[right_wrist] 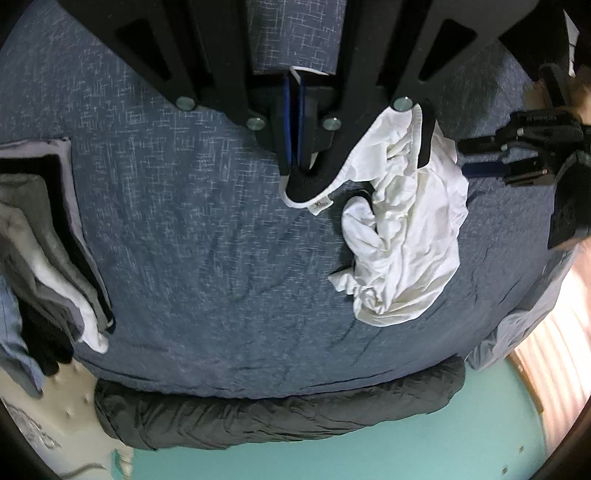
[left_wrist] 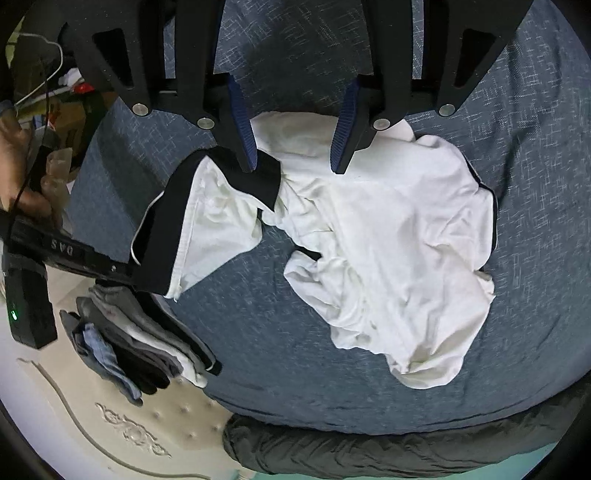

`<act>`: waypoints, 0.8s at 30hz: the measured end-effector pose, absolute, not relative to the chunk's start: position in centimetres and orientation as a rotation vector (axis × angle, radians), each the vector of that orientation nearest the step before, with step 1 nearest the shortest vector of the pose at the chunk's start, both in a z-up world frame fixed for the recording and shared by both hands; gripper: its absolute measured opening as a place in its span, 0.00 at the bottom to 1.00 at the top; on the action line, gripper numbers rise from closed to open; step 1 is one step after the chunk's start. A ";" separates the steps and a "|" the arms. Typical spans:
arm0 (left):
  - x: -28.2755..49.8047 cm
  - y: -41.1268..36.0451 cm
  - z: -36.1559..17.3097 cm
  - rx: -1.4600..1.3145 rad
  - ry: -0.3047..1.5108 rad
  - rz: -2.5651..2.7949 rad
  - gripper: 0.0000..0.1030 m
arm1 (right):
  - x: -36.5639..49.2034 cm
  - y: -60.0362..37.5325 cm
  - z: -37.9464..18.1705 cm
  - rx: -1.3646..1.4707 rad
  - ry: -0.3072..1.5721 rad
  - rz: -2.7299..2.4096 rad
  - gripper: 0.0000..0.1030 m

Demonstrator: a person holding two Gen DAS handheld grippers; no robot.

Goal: Fold clothes

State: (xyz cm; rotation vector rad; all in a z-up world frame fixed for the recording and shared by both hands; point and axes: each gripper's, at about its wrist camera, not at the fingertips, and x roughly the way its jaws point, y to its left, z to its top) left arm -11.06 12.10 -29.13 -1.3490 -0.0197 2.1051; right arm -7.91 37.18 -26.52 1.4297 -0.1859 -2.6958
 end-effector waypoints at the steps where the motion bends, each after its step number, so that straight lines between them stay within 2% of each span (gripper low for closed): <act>1: -11.0 12.3 -29.1 -1.349 -0.008 2.106 0.45 | -8.0 37.5 -26.6 1.437 -0.200 -2.700 0.02; 12: -11.1 12.5 -28.2 -1.321 0.024 2.127 0.46 | -9.1 41.2 -26.0 1.481 -0.410 -2.768 0.02; 16: -11.5 12.4 -27.6 -1.306 0.012 2.141 0.48 | -10.0 40.3 -23.6 1.398 -0.328 -2.757 0.02; 19: -11.7 12.5 -27.1 -1.281 -0.008 2.136 0.60 | -11.0 39.3 -22.1 1.376 -0.287 -2.742 0.02; 24: -12.4 11.6 -26.9 -1.277 -0.037 2.157 0.60 | -13.0 37.6 -19.7 1.318 -0.258 -2.722 0.02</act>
